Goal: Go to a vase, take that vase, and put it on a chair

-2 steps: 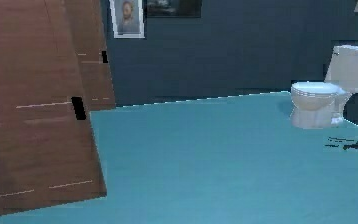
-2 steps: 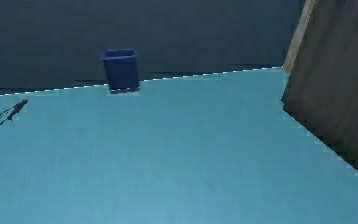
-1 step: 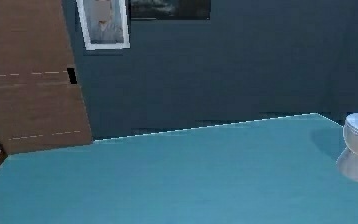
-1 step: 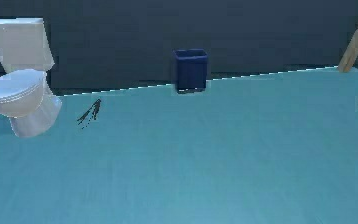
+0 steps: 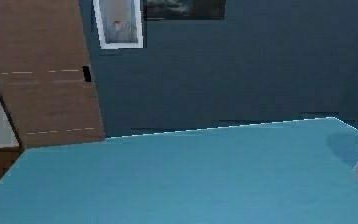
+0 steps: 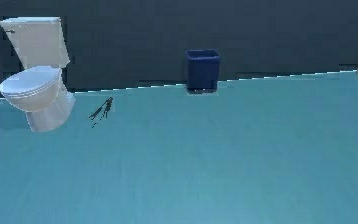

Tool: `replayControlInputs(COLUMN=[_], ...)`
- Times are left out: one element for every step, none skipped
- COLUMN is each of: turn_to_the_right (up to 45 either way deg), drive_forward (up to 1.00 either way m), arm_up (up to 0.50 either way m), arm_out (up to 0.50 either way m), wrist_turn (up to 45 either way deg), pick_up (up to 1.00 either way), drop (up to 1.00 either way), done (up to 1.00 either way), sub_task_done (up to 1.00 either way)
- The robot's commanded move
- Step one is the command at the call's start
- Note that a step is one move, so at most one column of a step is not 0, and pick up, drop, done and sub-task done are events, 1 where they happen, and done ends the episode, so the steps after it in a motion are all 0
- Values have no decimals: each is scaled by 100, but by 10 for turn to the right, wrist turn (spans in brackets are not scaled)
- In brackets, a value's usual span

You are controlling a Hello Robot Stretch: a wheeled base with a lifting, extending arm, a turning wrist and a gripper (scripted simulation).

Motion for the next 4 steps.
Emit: replayControlInputs(turn_to_the_right=[0,-270,0,-30], drive_forward=[15,0,100,0], arm_up=[0,0,0,0], arm_out=[0,0,0,0], wrist_turn=[0,0,0,0], pick_up=[0,0,0,0], drop=[0,0,0,0], done=[0,0,0,0], sub_task_done=[0,0,0,0])
